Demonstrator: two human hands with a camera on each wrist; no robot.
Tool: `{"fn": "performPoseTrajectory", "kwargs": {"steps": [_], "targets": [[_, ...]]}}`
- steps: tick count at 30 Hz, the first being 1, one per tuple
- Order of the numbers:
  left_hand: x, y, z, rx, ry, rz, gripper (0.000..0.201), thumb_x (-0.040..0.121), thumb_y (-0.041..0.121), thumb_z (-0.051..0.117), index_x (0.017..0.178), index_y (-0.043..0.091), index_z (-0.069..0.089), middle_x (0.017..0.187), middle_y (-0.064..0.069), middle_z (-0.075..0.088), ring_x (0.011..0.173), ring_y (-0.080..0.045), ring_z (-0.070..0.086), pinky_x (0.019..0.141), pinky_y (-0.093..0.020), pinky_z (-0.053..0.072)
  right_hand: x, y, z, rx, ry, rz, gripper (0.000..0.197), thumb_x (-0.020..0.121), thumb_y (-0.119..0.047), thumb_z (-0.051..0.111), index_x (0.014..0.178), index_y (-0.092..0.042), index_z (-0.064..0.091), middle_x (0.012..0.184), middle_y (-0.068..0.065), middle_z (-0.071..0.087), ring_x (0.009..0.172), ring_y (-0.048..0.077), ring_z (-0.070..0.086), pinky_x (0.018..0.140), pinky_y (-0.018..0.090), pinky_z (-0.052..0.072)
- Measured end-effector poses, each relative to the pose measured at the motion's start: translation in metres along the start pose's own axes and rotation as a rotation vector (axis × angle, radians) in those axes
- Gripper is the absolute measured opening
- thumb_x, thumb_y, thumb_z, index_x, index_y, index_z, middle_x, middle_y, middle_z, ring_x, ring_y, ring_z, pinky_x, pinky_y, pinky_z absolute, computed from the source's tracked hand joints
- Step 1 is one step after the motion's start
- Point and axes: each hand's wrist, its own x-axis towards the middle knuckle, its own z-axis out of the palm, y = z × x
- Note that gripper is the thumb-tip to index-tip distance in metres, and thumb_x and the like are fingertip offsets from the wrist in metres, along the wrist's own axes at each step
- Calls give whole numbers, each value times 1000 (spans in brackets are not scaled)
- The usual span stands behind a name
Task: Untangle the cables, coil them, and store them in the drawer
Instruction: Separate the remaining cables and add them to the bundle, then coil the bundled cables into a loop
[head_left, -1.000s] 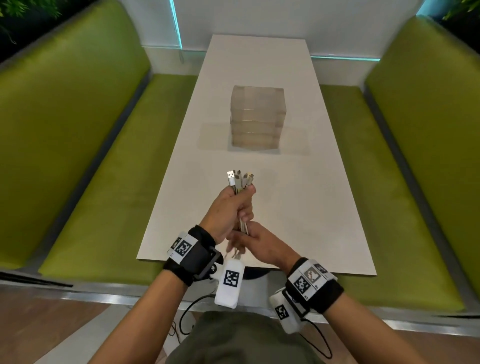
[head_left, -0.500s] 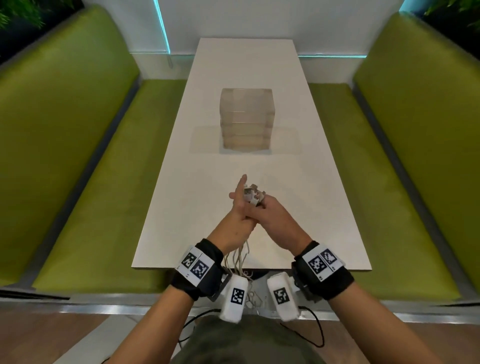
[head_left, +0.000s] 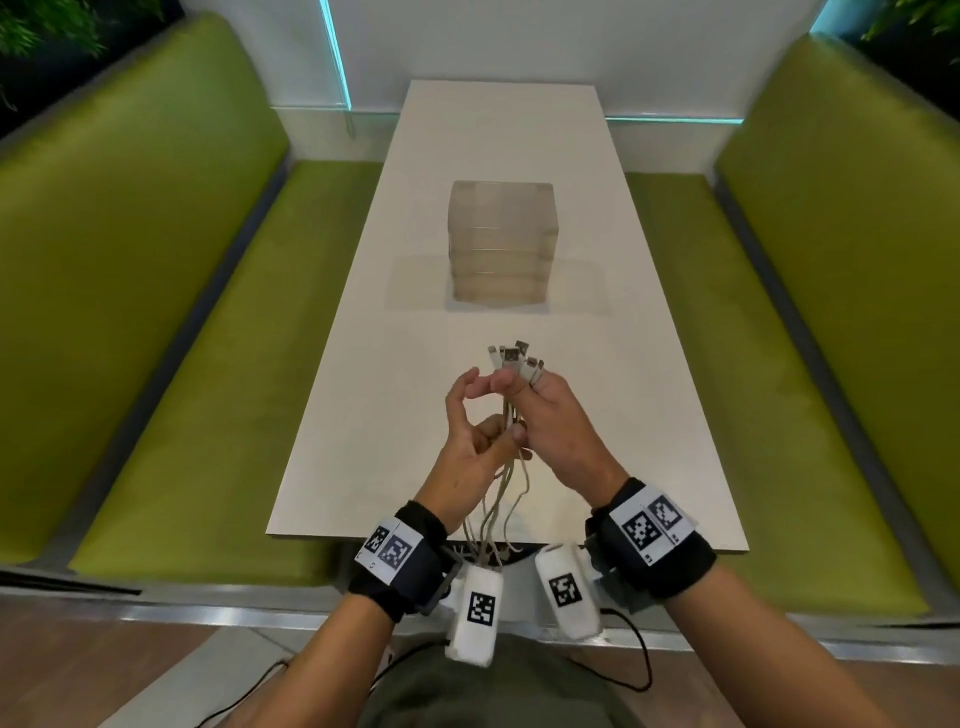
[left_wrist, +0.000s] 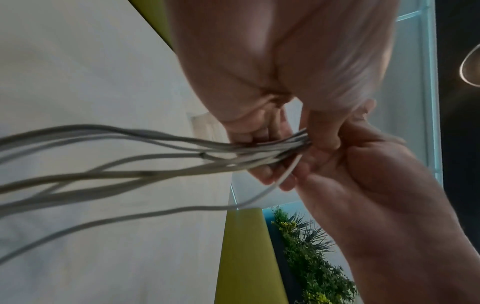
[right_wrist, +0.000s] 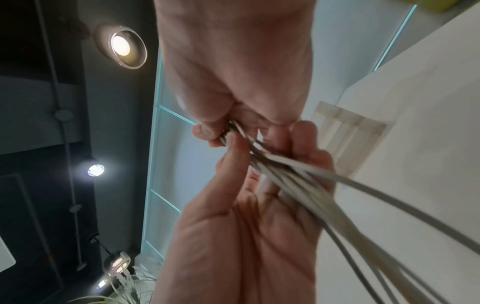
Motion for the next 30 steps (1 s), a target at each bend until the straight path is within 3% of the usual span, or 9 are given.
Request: {"fn": "performPoseTrajectory", "kwargs": {"steps": [4, 7, 10, 12, 16, 20, 25, 27, 30], "targets": [[3, 12, 3, 129, -72, 26, 46, 96, 23, 50, 131, 30, 22, 66, 4, 64, 76, -19, 69, 83, -35, 53, 7, -13, -11, -57, -12, -24, 37, 96, -41, 46, 91, -9, 65, 91, 9, 60, 79, 27, 54, 53, 35, 45], [8, 16, 1, 203, -129, -2, 18, 94, 35, 48, 110, 26, 48, 61, 7, 58, 75, -23, 67, 88, -51, 48, 10, -22, -15, -73, -19, -22, 28, 98, -31, 45, 93, -9, 62, 96, 7, 58, 83, 16, 56, 68, 28, 49], [11, 12, 2, 267, -139, 1, 30, 94, 37, 41, 85, 13, 57, 54, 11, 50, 64, -19, 64, 72, -35, 50, 14, -21, -15, -58, -24, 0, 23, 95, -32, 47, 95, -14, 63, 107, -1, 62, 91, -4, 57, 83, 9, 44], [9, 8, 4, 236, -96, 1, 34, 95, 39, 38, 78, 13, 52, 51, 13, 40, 48, -10, 44, 54, -24, 38, 14, -21, -17, -27, -42, 58, 32, 92, -38, 47, 100, -12, 63, 110, -6, 63, 98, -4, 57, 93, 17, 42], [8, 1, -8, 230, -56, -39, 37, 100, 36, 36, 73, 15, 49, 51, 15, 33, 47, -4, 27, 48, -18, 28, 12, -29, -37, -428, -145, 230, 66, 85, -53, 54, 124, 1, 49, 116, 13, 57, 102, 12, 47, 90, 31, 37], [11, 5, -30, 358, -128, -83, 39, 97, 44, 41, 71, 16, 51, 54, 14, 35, 49, -6, 30, 49, -19, 28, 12, -35, -54, -979, -43, 139, 122, 66, -61, 71, 151, -21, -7, 160, 5, -6, 147, 25, -6, 119, 48, 9], [18, 15, -30, 676, -325, -66, 37, 97, 43, 39, 72, 19, 54, 59, 13, 46, 50, 1, 43, 53, -15, 32, 5, -30, -23, -1616, -555, -142, 77, 81, -47, 65, 146, -28, 29, 161, 3, 1, 146, 29, -16, 109, 68, -6], [19, 17, -31, 707, -394, -71, 36, 101, 34, 40, 75, 14, 55, 58, 19, 51, 52, 2, 44, 53, -12, 33, 8, -29, -18, -1698, -632, -69, 34, 92, -31, 53, 125, -23, 53, 152, 2, 33, 147, 27, -6, 107, 72, -4], [17, 23, -37, 612, -389, -64, 36, 96, 40, 42, 74, 15, 56, 53, 17, 44, 51, -2, 37, 51, -14, 33, 14, -39, -22, -1642, -688, 11, 17, 96, -17, 41, 100, -22, 56, 114, -5, 63, 136, 21, 35, 110, 68, 0]]}}
